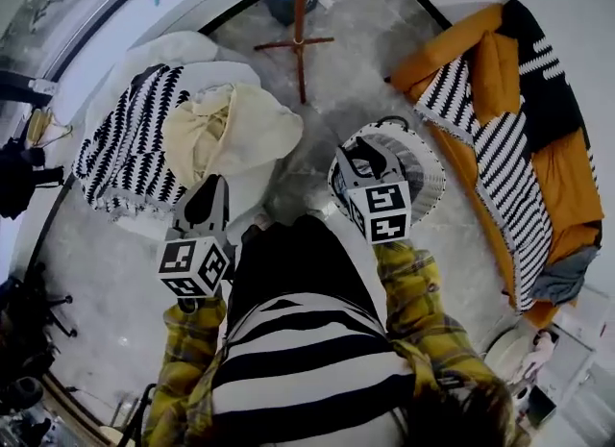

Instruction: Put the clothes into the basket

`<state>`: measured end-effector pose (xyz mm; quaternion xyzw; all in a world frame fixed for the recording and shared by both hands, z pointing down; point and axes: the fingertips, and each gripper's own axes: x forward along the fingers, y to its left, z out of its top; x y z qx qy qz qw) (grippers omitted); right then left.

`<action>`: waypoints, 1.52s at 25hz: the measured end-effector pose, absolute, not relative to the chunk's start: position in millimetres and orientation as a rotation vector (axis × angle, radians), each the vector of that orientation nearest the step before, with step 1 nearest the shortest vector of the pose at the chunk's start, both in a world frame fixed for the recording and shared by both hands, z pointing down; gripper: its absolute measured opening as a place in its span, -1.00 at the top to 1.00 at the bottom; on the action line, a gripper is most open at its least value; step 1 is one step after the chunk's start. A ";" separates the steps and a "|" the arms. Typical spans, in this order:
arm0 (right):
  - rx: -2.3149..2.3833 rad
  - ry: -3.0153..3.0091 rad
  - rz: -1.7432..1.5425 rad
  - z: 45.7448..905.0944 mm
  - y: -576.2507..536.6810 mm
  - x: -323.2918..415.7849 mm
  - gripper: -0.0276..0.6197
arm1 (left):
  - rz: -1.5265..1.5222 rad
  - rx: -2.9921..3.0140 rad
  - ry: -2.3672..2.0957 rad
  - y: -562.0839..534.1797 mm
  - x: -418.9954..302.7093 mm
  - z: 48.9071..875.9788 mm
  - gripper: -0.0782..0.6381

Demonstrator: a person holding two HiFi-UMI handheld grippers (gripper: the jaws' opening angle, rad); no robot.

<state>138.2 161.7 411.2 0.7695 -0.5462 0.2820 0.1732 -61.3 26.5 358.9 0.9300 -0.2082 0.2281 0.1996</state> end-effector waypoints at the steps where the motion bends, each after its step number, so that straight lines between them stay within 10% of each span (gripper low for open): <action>1: 2.161 -1.581 0.802 412.0 147.1 130.5 0.42 | 0.628 2.587 -0.617 17.6 -72.5 359.7 0.65; 19: 1.785 -1.874 0.864 451.1 -22.1 -3.3 0.41 | 0.596 2.406 -0.908 -86.6 -206.3 393.8 0.65; 38: 1.318 -1.953 0.867 551.9 -99.4 -19.7 0.30 | 0.633 2.222 -0.978 -132.9 -177.0 476.6 0.65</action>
